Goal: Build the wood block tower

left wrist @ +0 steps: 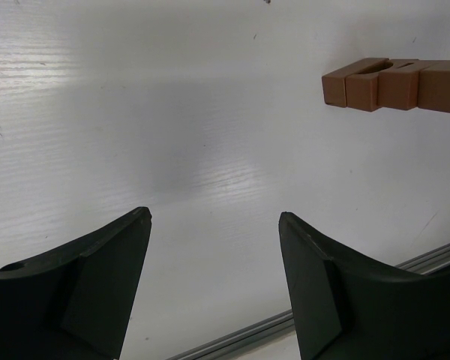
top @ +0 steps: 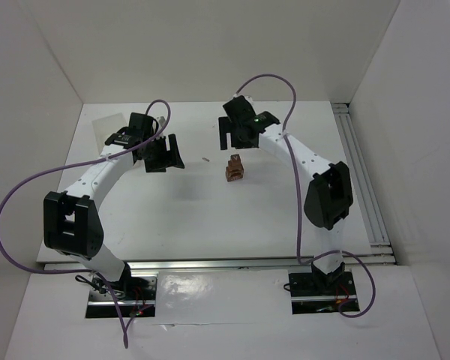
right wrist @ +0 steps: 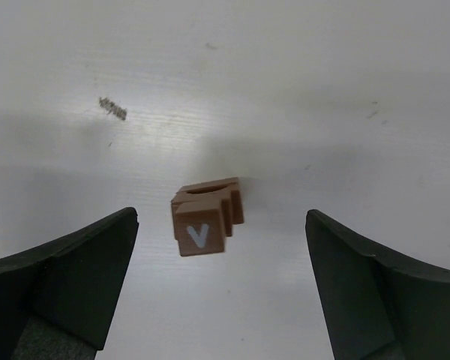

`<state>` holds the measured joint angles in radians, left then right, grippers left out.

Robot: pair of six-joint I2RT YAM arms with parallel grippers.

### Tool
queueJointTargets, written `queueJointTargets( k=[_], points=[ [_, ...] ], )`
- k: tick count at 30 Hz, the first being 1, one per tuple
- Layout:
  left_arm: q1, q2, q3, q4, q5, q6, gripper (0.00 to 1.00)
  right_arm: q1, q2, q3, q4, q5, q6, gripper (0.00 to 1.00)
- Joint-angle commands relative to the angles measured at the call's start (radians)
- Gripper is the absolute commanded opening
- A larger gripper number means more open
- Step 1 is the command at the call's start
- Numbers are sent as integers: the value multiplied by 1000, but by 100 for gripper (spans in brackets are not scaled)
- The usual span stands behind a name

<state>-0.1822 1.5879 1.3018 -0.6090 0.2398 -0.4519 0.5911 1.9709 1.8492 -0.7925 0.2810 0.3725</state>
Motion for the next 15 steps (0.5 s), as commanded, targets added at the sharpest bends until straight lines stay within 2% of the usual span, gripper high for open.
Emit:
queueJointTargets(
  k=[1,3,7,12,14,15],
  points=[
    [-5,-37,13,2,6,-7,81,9,-209,-57,125,226,43,100],
    [-5,-49,13,2,6,-7,81,-11,-332,-197,174,350,89,100],
    [-5,-69,13,2,6,-7,81,-62,-505,-418,211,455,153,100],
    [-5,-101,13,-9,6,-7,82,-152,-656,-661,174,492,204,100],
    [-5,-112,13,-9,6,-7,82,-172,-713,-706,154,492,217,100],
    [-5,-112,13,-9,6,-7,82,-184,-731,-747,144,492,217,97]
  ],
)
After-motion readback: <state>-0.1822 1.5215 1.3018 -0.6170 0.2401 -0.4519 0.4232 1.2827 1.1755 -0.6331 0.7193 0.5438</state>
